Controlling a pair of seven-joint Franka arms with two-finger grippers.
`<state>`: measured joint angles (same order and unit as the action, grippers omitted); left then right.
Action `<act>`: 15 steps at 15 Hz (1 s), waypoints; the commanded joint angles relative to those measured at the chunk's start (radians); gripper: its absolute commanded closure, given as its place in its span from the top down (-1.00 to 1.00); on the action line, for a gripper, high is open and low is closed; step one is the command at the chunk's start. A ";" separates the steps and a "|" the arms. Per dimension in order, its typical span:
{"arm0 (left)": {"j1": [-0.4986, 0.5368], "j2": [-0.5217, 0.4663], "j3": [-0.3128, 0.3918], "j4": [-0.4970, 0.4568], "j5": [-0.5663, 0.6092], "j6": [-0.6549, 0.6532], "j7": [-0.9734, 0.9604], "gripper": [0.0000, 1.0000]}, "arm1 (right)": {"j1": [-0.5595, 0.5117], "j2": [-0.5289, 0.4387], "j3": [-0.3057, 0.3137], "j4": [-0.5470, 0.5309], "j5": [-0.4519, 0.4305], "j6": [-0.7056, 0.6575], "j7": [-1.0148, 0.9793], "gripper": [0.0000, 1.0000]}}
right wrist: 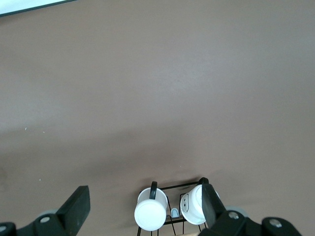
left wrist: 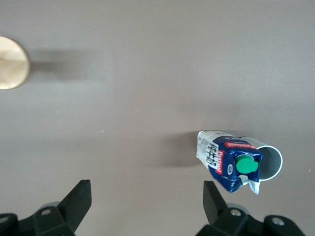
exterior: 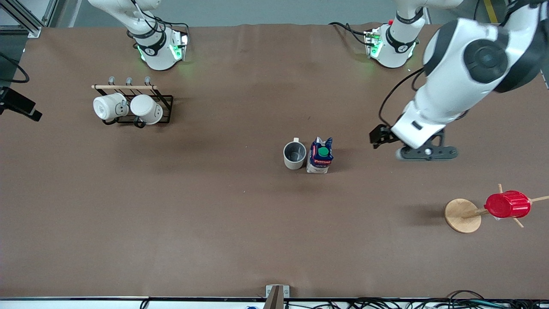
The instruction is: Place cup and milk on table
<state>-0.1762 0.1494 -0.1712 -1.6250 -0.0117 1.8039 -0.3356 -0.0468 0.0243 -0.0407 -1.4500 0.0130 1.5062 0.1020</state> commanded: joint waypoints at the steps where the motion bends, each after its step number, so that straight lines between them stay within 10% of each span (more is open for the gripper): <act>1: 0.027 -0.002 -0.004 0.101 -0.013 -0.104 0.049 1.00 | 0.005 -0.023 0.001 -0.017 -0.008 -0.004 -0.036 1.00; 15: 0.063 -0.151 0.123 0.045 -0.050 -0.187 0.225 0.98 | 0.004 -0.020 0.001 -0.015 -0.012 0.000 -0.044 1.00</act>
<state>-0.0884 0.0284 -0.0806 -1.5391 -0.0405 1.6180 -0.1402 -0.0451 0.0241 -0.0396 -1.4498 0.0114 1.5063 0.0674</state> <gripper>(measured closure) 0.026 0.000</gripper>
